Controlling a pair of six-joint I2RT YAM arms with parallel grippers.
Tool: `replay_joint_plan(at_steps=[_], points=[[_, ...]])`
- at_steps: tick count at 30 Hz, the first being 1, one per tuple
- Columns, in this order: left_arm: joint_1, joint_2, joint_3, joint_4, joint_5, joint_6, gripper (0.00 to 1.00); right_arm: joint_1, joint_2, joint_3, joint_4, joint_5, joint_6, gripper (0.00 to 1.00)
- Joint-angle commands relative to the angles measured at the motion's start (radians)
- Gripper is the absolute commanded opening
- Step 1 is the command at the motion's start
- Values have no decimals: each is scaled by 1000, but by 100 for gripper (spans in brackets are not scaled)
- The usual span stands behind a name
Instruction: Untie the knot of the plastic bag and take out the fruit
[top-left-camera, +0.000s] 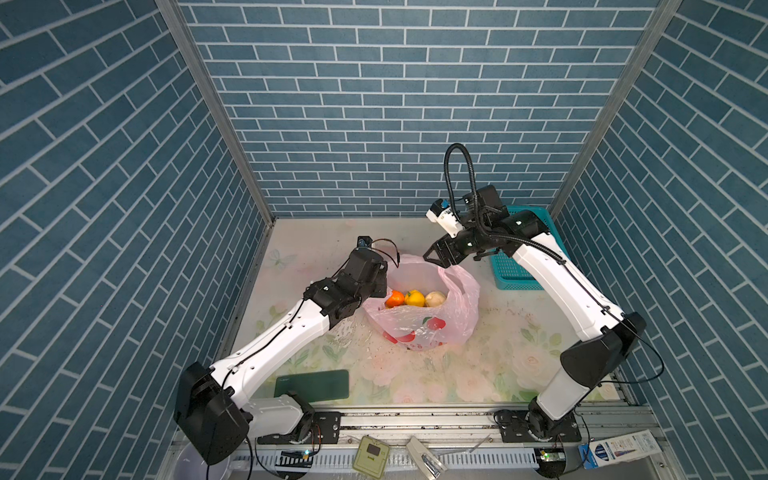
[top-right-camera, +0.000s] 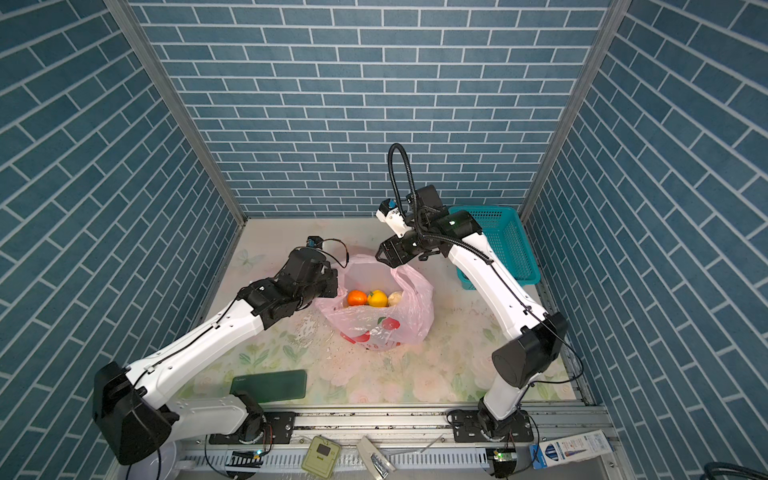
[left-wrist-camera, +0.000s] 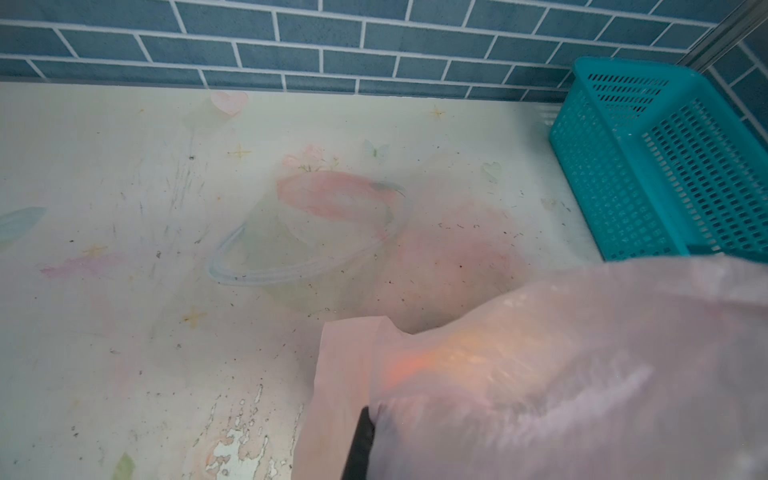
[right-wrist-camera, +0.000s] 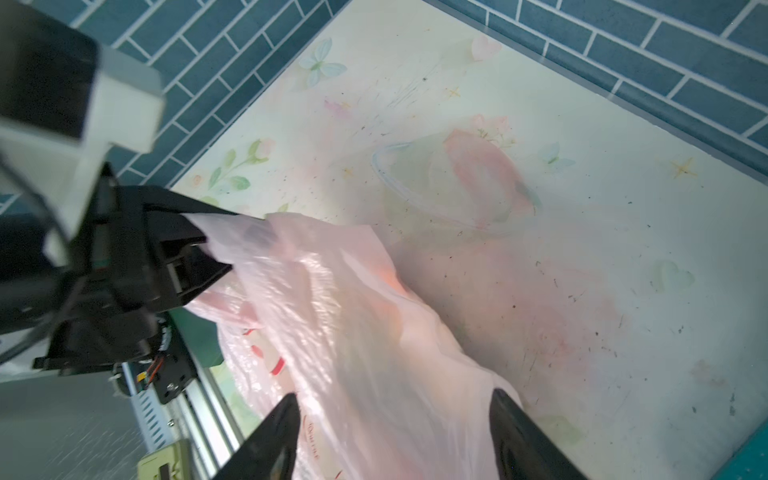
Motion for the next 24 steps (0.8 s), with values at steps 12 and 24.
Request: replay_joint_plan(at_steps=[12, 24], points=[[-26, -3, 23, -39, -6, -52, 0, 151, -140, -175, 81, -176, 288, 70], [-77, -38, -67, 27, -59, -93, 0, 156, -69, -606, 486, 458, 399, 68]])
